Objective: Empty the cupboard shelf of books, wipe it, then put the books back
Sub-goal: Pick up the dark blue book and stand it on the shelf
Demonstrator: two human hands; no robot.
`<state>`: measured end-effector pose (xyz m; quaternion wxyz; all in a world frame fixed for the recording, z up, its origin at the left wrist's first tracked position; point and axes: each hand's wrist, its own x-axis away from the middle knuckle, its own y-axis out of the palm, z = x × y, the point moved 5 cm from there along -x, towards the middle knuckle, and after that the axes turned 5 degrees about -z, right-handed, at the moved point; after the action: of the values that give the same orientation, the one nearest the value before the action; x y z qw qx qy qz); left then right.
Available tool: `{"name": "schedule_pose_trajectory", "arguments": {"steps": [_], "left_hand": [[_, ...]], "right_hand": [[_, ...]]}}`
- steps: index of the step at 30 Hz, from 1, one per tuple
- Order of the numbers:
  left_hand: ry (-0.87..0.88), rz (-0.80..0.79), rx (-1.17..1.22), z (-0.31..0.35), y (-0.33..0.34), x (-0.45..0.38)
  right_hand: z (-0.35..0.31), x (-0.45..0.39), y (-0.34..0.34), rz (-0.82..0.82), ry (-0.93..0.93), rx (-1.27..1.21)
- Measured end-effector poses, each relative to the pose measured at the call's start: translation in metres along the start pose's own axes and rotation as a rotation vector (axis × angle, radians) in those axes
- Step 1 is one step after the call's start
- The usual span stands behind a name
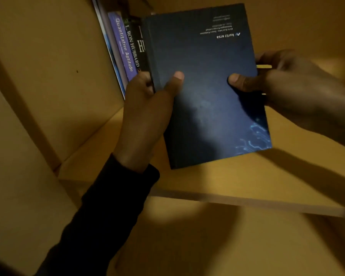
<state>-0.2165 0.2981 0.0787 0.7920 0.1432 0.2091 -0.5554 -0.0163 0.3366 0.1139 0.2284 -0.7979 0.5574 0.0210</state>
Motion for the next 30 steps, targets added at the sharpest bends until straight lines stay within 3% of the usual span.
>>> {"name": "schedule_pose_trajectory", "arguments": {"steps": [8,15,19,30], "left_hand": [[0.026,0.200,0.200,-0.017,0.016,-0.070],[0.085,0.414,0.100,-0.041,0.022,-0.096],[0.153,0.441,0.032,-0.057,0.020,-0.111],[0.102,0.509,-0.036,-0.097,0.006,-0.132]], "right_hand": [[0.019,-0.086,-0.010,0.030,-0.048,0.028],[0.041,-0.125,0.014,-0.018,-0.071,0.130],[0.066,-0.139,0.035,-0.098,-0.043,0.228],[0.099,-0.150,0.103,-0.222,-0.052,0.369]]}}
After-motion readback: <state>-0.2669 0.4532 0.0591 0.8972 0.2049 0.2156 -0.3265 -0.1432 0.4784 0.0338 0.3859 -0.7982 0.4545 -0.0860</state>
